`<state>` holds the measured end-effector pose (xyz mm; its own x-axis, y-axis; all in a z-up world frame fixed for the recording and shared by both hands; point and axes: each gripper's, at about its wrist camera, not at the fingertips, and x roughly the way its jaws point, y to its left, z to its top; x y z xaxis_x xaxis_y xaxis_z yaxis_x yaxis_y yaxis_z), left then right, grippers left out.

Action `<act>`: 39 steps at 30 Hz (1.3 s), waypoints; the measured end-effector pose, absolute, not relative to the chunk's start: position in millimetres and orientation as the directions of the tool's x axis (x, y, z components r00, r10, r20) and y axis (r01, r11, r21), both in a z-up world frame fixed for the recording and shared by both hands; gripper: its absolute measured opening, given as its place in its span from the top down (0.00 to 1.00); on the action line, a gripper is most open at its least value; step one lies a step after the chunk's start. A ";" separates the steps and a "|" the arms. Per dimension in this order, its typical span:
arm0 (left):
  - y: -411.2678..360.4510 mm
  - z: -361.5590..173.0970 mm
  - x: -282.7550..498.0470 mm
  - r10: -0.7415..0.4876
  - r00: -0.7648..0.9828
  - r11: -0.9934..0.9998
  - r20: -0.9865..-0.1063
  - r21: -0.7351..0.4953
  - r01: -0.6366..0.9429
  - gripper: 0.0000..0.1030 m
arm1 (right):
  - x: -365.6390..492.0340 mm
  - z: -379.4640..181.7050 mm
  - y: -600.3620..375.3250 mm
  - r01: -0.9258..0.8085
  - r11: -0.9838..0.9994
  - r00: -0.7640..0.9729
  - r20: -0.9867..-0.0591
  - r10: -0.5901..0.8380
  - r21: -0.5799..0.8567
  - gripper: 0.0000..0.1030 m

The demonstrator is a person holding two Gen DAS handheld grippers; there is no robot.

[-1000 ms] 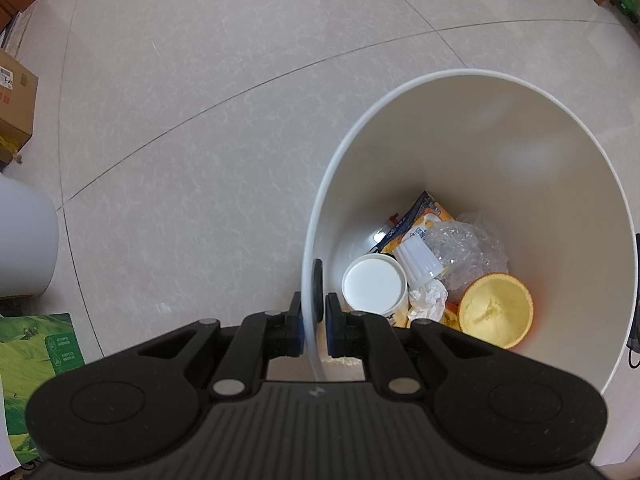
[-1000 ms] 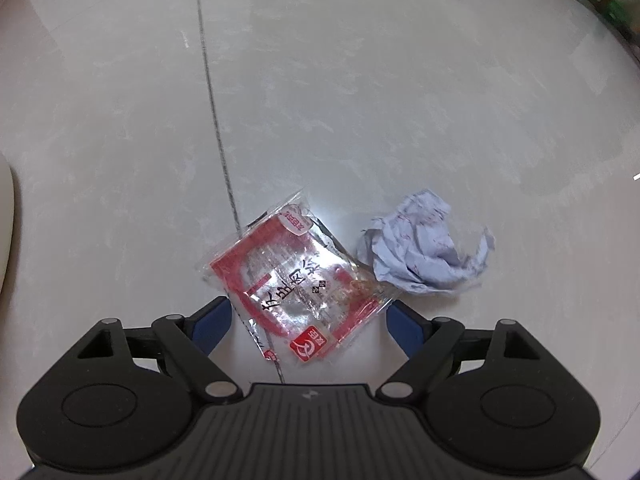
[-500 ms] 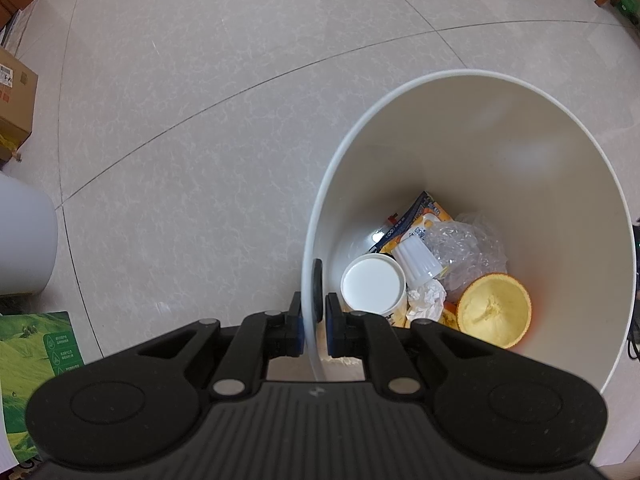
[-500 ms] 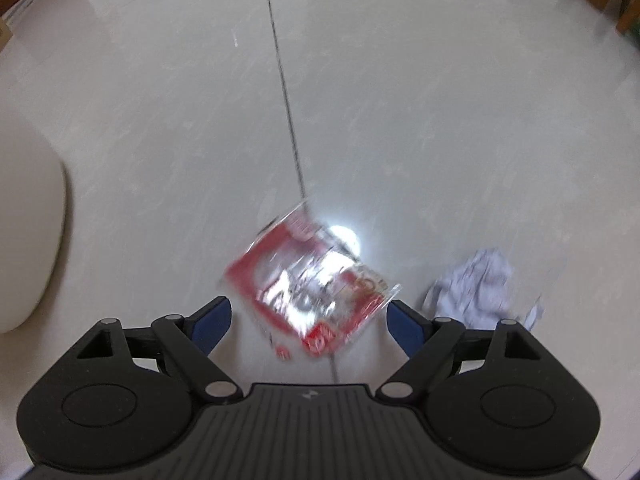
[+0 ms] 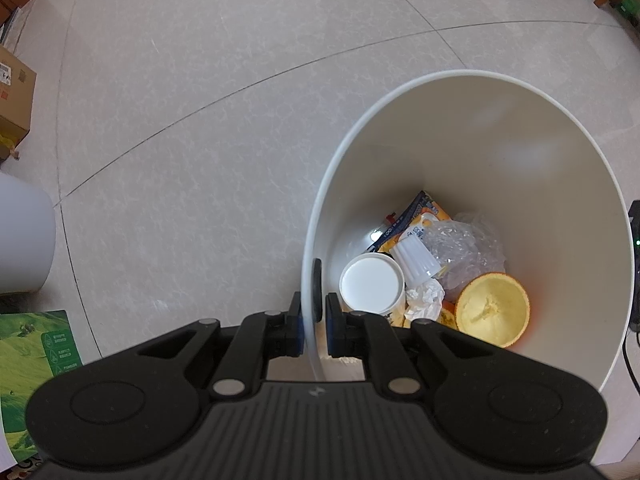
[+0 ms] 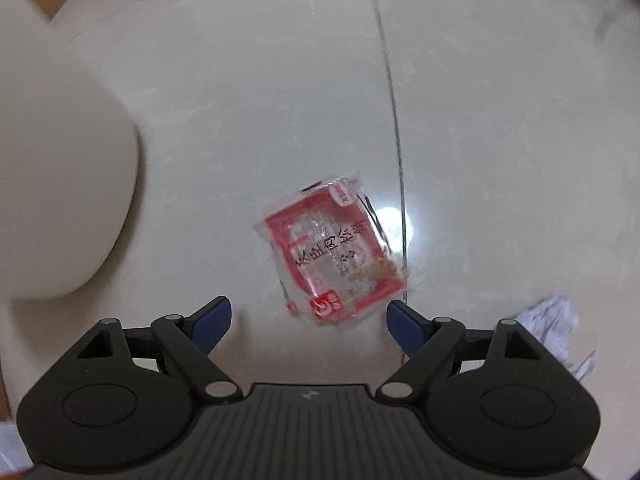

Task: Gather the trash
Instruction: 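Grasp the red-printed clear wrapper with the right gripper, then carry the wrapper over the bin and release it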

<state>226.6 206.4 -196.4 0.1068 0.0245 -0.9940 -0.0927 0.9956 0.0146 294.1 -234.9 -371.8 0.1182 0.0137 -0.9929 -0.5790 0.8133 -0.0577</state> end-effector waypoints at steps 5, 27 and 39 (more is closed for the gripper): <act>206.7 -196.1 227.1 0.020 0.103 0.995 -0.995 0.009 -0.103 0.92 | 301.9 -361.3 -230.0 -0.592 0.793 0.198 -0.980 -0.025 -0.140 0.14; 206.5 -195.8 228.3 0.028 0.104 0.995 -0.994 0.018 -0.099 0.92 | 302.8 -402.7 -194.0 -0.623 0.760 0.204 -0.977 -0.067 -0.182 0.42; 204.5 -196.5 227.0 0.035 0.109 0.995 -0.993 0.025 -0.096 0.92 | 279.9 -334.1 -171.5 -0.679 0.700 0.271 -0.962 -0.042 -0.222 0.44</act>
<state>227.0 204.5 -196.5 0.1086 0.0354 -0.9935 -0.0963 0.9950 0.0249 279.9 -171.5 -334.1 0.2707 -0.0423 -0.9617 -0.6790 0.6998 -0.2219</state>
